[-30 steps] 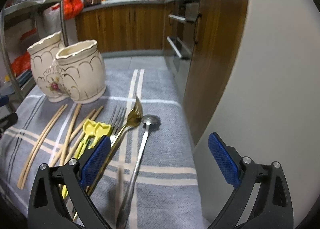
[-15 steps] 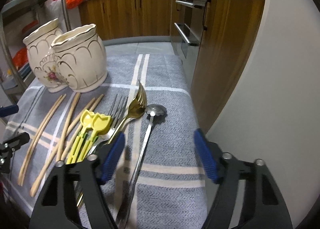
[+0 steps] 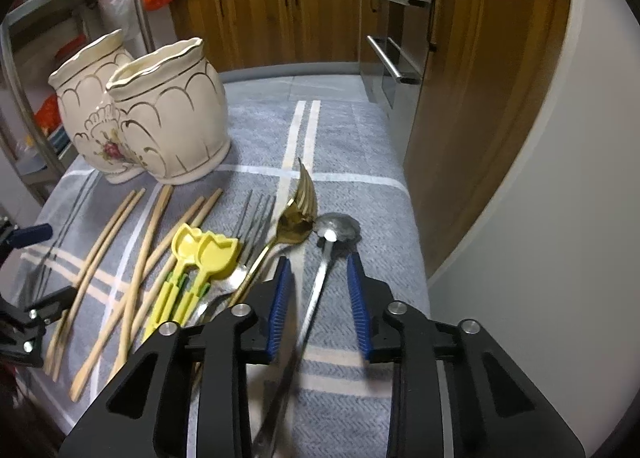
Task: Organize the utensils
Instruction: 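Grasp a wooden chopstick with the left gripper while the right grasps the silver spoon, then drop chopstick into tall cup with left while right drops spoon into small cup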
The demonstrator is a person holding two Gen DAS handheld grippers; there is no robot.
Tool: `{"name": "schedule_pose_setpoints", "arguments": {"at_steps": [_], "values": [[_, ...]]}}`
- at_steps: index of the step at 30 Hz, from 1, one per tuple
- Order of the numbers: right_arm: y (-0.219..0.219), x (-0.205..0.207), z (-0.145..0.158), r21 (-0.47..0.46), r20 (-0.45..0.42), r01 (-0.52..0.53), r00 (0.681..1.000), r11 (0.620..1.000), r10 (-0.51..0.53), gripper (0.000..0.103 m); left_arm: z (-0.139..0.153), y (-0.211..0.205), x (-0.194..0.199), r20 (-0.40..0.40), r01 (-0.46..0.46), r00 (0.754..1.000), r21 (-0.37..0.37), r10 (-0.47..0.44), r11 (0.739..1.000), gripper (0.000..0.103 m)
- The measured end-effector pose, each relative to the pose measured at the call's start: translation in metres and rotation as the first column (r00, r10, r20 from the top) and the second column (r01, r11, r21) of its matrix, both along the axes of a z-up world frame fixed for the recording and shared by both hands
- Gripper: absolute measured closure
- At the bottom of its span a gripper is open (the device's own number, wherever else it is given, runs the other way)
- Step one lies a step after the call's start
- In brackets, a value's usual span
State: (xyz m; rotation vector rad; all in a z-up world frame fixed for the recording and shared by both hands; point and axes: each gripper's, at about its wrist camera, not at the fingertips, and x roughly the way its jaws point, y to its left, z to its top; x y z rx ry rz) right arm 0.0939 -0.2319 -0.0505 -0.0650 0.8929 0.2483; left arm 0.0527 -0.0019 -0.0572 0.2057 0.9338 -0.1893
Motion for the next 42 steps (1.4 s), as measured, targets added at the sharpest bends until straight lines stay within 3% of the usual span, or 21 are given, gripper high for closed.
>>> {"name": "schedule_pose_setpoints", "arguments": {"at_steps": [6,10,13,21,26,31,35,42], "values": [[-0.002,0.009,0.0,0.006,0.009,-0.002,1.0,1.0,0.002,0.082,0.003,-0.007,0.002,-0.016,0.047,0.999,-0.067,-0.048,0.997,0.056],[-0.003,0.008,-0.001,-0.001,0.028,0.008,1.0,1.0,-0.008,0.095,0.003,-0.013,0.0,0.0,0.073,0.997,-0.07,-0.073,0.995,0.069],[-0.002,0.004,0.001,-0.005,0.045,0.017,0.999,1.0,-0.017,0.099,0.003,-0.012,0.004,0.007,0.066,0.998,-0.067,-0.066,0.996,0.094],[-0.007,-0.02,0.017,0.021,0.148,0.013,0.989,1.0,-0.016,0.099,0.004,0.002,0.005,0.015,0.054,0.999,-0.13,-0.052,0.99,0.097],[-0.008,-0.039,0.037,0.041,0.257,-0.005,0.966,0.999,-0.006,0.1,0.02,0.012,-0.01,0.107,0.09,0.992,-0.186,-0.071,0.978,0.097],[0.003,-0.057,0.06,0.028,0.374,-0.025,0.927,0.999,0.013,0.1,0.039,0.024,-0.024,0.242,0.118,0.968,-0.234,-0.06,0.965,0.097],[0.011,-0.065,0.074,0.015,0.444,-0.045,0.895,0.999,0.034,0.1,0.049,0.033,-0.028,0.297,0.123,0.954,-0.251,-0.045,0.96,0.097],[0.034,-0.062,0.103,0.02,0.532,-0.075,0.845,0.997,0.053,0.1,0.083,0.039,-0.034,0.427,0.156,0.904,-0.273,-0.026,0.949,0.097]]}}
